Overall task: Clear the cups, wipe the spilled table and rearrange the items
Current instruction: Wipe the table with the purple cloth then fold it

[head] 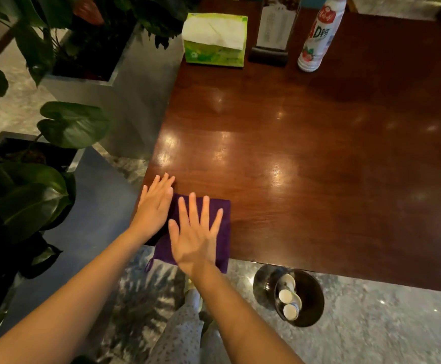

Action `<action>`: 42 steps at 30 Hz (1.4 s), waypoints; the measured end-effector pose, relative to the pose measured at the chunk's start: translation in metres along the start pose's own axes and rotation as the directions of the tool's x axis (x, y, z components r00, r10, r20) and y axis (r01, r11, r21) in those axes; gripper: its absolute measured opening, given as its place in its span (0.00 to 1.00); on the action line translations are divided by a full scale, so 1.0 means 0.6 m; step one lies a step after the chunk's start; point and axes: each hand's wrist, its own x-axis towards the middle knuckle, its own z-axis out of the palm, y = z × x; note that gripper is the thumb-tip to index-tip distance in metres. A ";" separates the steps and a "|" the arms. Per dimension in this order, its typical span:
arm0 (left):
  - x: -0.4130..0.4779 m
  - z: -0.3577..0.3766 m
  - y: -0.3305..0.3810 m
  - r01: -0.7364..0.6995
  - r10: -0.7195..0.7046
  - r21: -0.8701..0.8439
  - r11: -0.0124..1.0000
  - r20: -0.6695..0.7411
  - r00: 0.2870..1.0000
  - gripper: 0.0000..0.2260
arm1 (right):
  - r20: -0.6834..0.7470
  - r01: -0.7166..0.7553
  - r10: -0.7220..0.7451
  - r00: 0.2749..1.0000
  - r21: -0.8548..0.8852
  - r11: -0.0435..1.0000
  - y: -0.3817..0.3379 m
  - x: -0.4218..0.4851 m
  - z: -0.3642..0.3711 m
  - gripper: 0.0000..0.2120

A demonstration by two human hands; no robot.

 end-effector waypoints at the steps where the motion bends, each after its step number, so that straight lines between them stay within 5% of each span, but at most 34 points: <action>1: -0.001 -0.007 0.003 -0.016 0.015 -0.024 1.000 -0.015 1.000 0.20 | 0.019 0.021 -0.022 1.000 0.090 0.996 0.002 0.000 -0.006 0.26; 3: -0.011 -0.016 0.014 -0.119 0.121 0.054 0.991 -0.042 0.992 0.18 | -0.019 0.059 -0.056 0.998 0.183 0.981 0.027 -0.002 -0.024 0.25; 6: -0.029 -0.017 0.025 -0.258 0.260 0.266 0.929 0.028 0.965 0.20 | -0.132 0.054 -0.046 0.990 0.052 0.997 0.087 -0.012 -0.052 0.25; 10: -0.012 -0.029 0.043 -0.208 0.135 0.400 0.893 0.203 0.970 0.20 | -0.121 0.107 -0.118 0.986 -0.094 0.990 0.122 -0.006 -0.080 0.25; 14: 0.022 -0.062 0.071 -0.221 0.004 0.443 0.869 0.441 0.897 0.13 | -0.075 0.124 -0.136 0.988 -0.139 0.983 0.113 0.028 -0.109 0.19; 18: 0.019 -0.104 0.100 -0.250 0.055 0.294 0.922 0.542 0.839 0.07 | 0.077 0.136 -0.140 0.987 0.057 0.989 0.124 0.045 -0.163 0.12; 21: 0.011 -0.146 0.127 -0.283 0.164 0.196 0.939 0.467 0.869 0.07 | 0.176 0.096 -0.140 0.974 0.239 0.966 0.136 0.051 -0.235 0.10; 25: 0.010 -0.198 0.168 -0.346 0.323 0.140 0.928 0.161 0.932 0.07 | 0.002 0.162 -0.167 0.986 0.230 0.960 0.136 0.053 -0.332 0.12; 30: 0.000 -0.199 0.188 -0.407 0.416 0.115 0.906 -0.066 0.907 0.10 | -0.164 0.124 -0.088 0.983 0.224 0.967 0.141 0.041 -0.363 0.06; 38: -0.059 -0.073 0.118 -0.261 0.250 0.049 0.964 0.163 0.954 0.10 | 0.138 0.004 -0.039 0.990 0.242 0.970 0.207 -0.029 -0.228 0.09; 42: -0.038 -0.057 0.121 -0.204 0.202 0.033 0.978 0.048 0.978 0.12 | -0.026 -0.067 0.068 0.997 0.034 0.997 0.203 -0.007 -0.202 0.15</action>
